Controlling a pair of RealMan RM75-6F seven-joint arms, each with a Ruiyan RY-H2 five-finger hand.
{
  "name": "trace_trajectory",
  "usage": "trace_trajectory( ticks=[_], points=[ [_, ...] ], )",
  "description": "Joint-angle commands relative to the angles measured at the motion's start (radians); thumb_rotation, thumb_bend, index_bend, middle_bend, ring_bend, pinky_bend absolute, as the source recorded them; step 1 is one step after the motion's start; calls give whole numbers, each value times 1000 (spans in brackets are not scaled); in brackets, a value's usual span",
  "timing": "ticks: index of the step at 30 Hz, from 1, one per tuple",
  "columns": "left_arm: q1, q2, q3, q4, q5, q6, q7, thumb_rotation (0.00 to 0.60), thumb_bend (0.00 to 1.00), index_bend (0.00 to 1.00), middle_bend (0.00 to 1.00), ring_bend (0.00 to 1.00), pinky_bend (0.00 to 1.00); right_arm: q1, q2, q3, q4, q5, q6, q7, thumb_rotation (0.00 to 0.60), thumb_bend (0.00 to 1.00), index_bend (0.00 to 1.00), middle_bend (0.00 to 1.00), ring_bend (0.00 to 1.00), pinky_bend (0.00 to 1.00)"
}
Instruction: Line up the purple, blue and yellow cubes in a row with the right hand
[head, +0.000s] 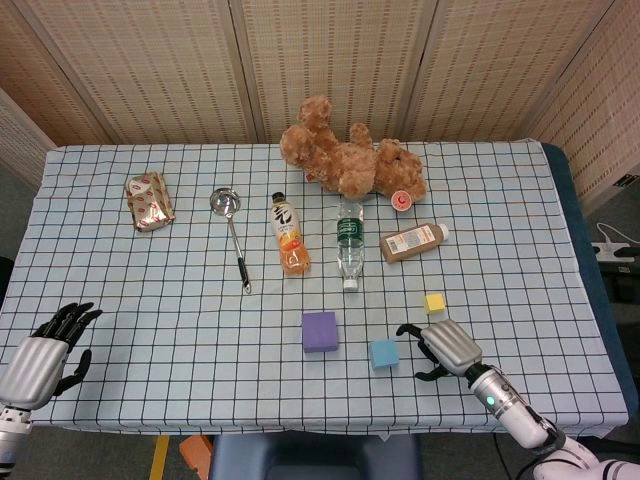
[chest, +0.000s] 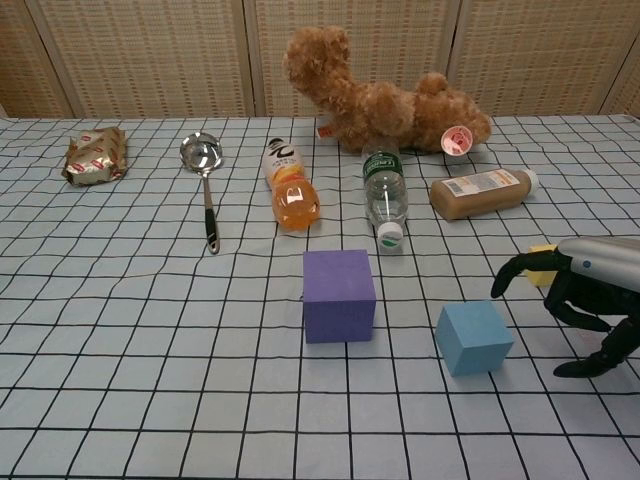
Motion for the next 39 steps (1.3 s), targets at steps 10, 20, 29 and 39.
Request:
trace_trajectory(
  ticks=[10,20,29,39],
  points=[
    [-5,5,4,2,2,-6,-17,600,556,171,114,66,303,15,-103,-10,86,-20,34,139,600,13,413,885,945,1000],
    [-9,9,8,3,5,-12,-31,600,558,175,118,66,304,11,-173,-13,173,-25,77,165,600,13,497,900,960,1000],
    [-10,10,10,3,6,-13,-34,600,558,177,119,66,304,17,-178,-37,183,-48,90,189,600,13,420,901,960,1000],
    [-12,14,16,0,12,-16,-37,600,556,179,122,66,305,14,-192,-41,192,-56,120,174,600,13,290,901,961,1000]
  ],
)
